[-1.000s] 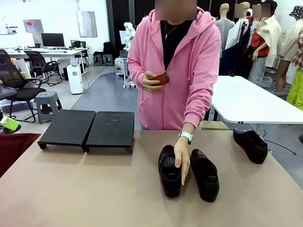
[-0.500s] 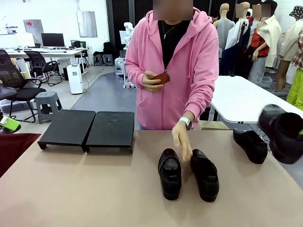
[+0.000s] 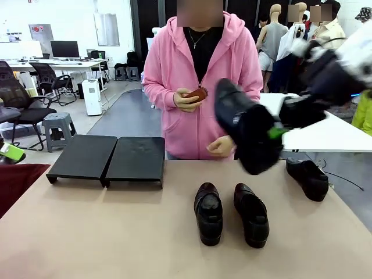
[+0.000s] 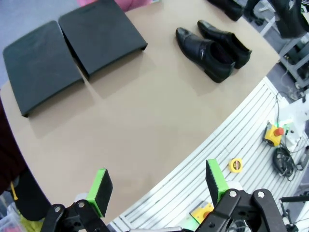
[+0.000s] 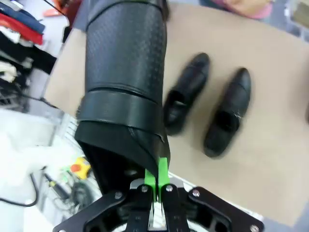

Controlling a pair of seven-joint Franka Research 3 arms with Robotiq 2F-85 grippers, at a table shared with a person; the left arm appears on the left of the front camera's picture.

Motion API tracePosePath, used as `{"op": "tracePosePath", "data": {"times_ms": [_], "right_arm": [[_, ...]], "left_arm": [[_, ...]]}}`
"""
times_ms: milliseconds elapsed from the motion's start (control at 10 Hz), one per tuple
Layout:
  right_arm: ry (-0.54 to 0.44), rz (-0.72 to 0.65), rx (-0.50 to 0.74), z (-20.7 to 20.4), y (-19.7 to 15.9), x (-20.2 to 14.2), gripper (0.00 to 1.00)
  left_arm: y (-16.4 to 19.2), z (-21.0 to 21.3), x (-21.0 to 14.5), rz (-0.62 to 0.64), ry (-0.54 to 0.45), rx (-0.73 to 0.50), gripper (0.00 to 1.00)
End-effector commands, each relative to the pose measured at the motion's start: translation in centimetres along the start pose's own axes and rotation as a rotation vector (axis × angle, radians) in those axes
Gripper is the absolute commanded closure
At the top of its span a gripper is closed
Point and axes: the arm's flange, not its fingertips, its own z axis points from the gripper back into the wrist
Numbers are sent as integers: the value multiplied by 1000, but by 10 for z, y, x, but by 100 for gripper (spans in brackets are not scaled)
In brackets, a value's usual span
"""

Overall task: Organize the shoes by placing them on the stand.
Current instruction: Pick up one Shoe and place it in the middle of the table.

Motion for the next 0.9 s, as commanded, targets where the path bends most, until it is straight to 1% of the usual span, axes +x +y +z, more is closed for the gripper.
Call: {"op": "tracePosePath", "data": {"times_ms": [0,200,300,400,500,600,700,800], "right_arm": [[73,-23,113,-72,5,39,100],[331,-52,167,-149,26,45,100],[394,-78,167,-177,31,41,100],[473,-68,215,-197,36,35,100],[508,-79,183,-220,43,30,100],[579,-105,154,-249,47,25,100],[527,-118,116,-276,45,26,100],[522,-106,155,-297,45,25,100]], "left_arm": [[1,1,-1,-12,-3,-13,0],[1,1,-1,-12,-3,-13,0],[1,1,-1,-12,-3,-13,0],[1,1,-1,-12,-3,-13,0],[1,1,-1,-12,-3,-13,0],[1,1,-1,-12,-3,-13,0],[1,1,-1,-12,-3,-13,0],[1,1,-1,-12,-3,-13,0]]}}
